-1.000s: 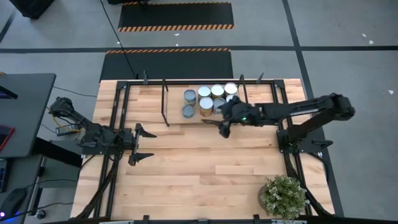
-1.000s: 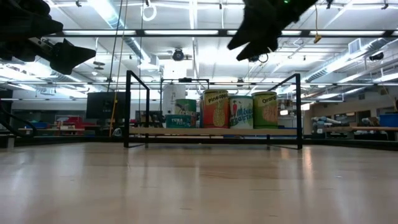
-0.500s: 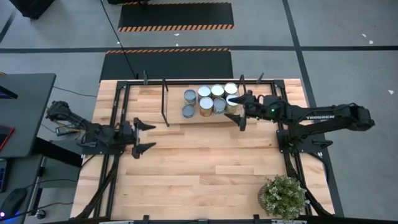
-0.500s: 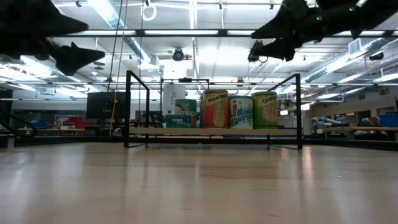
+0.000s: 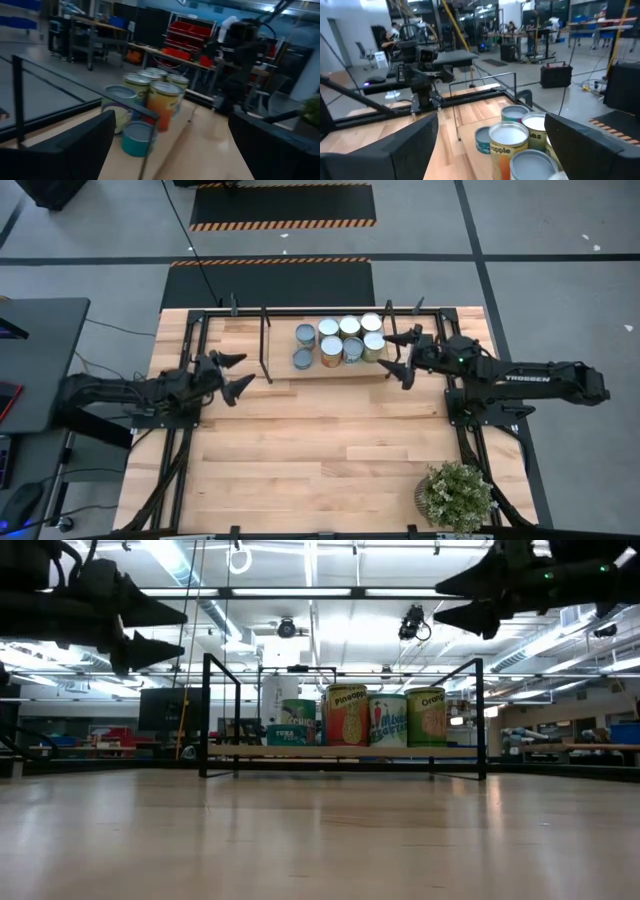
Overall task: Pick and place cans onto a shelf
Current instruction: Return to Home Position
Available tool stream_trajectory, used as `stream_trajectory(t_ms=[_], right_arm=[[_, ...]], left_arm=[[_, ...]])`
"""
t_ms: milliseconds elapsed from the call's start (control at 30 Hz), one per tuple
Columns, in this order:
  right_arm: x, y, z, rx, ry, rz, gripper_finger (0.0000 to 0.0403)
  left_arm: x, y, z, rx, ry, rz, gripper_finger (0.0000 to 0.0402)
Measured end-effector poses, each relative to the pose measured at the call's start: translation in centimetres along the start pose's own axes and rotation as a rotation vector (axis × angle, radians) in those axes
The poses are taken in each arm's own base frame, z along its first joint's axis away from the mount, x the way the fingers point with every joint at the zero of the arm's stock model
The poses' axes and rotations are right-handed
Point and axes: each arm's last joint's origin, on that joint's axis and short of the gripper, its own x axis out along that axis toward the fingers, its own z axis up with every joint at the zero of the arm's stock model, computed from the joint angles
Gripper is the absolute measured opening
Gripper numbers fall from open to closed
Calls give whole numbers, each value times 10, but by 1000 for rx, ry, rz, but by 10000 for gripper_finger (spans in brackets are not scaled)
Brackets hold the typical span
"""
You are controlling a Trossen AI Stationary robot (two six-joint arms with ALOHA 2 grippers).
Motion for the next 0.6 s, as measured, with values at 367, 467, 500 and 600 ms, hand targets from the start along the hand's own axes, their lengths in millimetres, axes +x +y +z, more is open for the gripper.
stream_trajectory(t_ms=[367, 467, 500, 600], right_arm=[[-21, -4, -35, 74, -154, -21, 373], [-24, -5, -44, 85, -169, -43, 373], [-25, -6, -47, 86, -172, -49, 373], [-28, -7, -56, 86, -177, -51, 373]], left_arm=[[1, 7, -2, 59, 6, 125, 393], [1, 7, -2, 67, 9, 123, 393], [1, 7, -2, 75, 9, 124, 393], [1, 7, -2, 85, 6, 133, 393]])
